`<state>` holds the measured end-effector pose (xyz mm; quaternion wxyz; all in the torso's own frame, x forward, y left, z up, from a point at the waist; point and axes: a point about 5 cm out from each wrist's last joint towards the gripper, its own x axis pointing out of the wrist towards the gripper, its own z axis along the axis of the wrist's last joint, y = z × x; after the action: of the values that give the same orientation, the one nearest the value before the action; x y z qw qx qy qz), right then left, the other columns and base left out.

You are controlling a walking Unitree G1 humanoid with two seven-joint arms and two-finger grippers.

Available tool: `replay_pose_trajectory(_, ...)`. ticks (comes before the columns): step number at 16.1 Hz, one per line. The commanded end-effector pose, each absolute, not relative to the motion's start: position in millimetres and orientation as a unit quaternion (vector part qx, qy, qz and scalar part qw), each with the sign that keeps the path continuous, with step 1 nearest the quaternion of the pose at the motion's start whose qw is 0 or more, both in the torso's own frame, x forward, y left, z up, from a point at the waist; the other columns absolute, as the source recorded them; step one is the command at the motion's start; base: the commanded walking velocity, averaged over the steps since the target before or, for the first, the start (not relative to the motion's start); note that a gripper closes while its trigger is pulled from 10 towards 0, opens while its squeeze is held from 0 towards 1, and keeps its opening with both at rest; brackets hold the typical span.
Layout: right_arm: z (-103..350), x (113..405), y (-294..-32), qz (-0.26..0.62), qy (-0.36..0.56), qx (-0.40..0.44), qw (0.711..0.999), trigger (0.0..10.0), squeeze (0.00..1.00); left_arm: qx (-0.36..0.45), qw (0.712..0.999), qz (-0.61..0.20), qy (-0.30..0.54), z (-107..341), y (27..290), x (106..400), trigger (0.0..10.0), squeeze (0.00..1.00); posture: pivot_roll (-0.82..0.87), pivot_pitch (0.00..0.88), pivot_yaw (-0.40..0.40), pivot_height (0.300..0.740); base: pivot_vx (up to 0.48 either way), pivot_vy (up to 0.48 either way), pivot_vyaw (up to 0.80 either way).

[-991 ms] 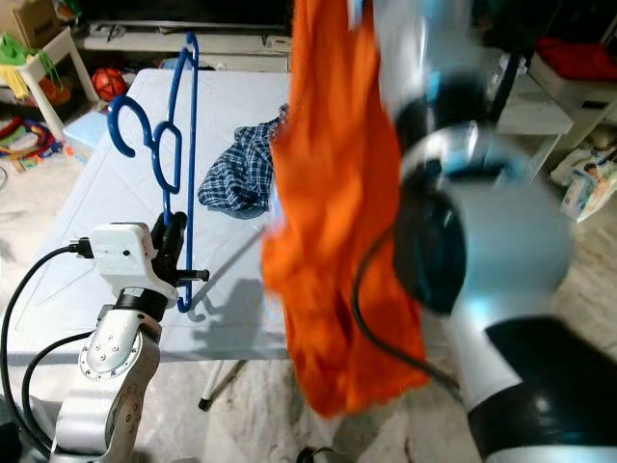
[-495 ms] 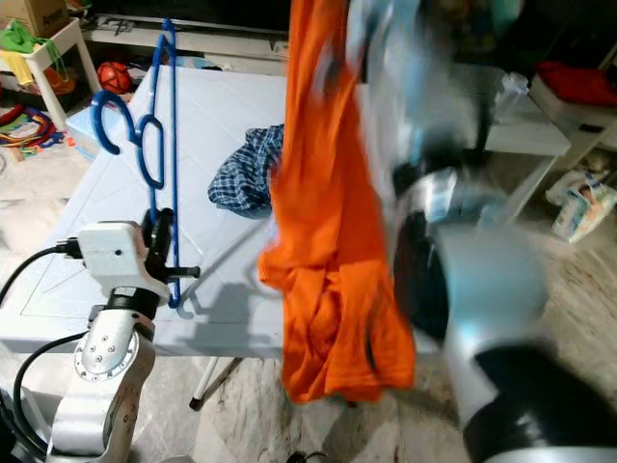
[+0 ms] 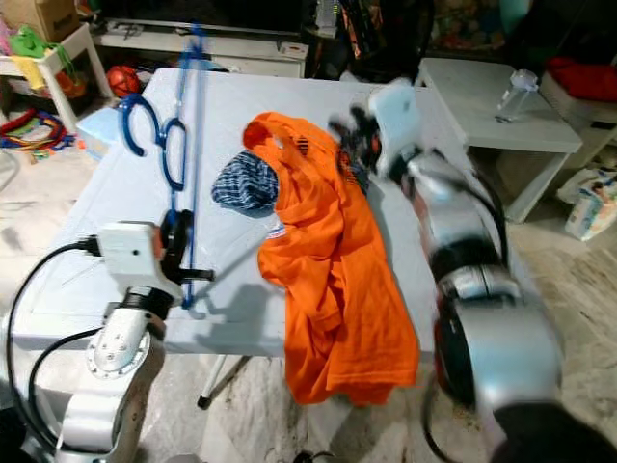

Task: Hang hanger

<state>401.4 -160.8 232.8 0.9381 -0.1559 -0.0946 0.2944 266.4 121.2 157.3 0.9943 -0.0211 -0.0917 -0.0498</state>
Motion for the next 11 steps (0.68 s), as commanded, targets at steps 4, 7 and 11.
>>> replay_pose_trajectory(4, 216, 367, -201, 0.385, -0.029, -0.146, 0.911, 10.0, 1.0, -0.019, 0.995, -0.059, -0.077, 152, 122, 266, 10.0, 0.0, 0.07, 0.079, -0.074, 0.74, 0.0, 0.0, 0.0)
replay_pose_trajectory(7, 206, 341, -213, 0.422, 0.019, -0.077, 0.903, 10.0, 1.0, -0.022, 0.995, -0.065, -0.074, 151, 120, 266, 10.0, 0.0, 0.05, 0.08, -0.073, 0.74, 0.0, 0.0, 0.0)
replay_pose_trajectory(11, 183, 296, -208, 0.496, 0.102, 0.004, 0.862, 10.0, 1.0, -0.026, 0.995, -0.074, -0.068, 149, 117, 267, 10.0, 0.0, 0.04, 0.078, -0.066, 0.74, 0.0, 0.0, 0.0)
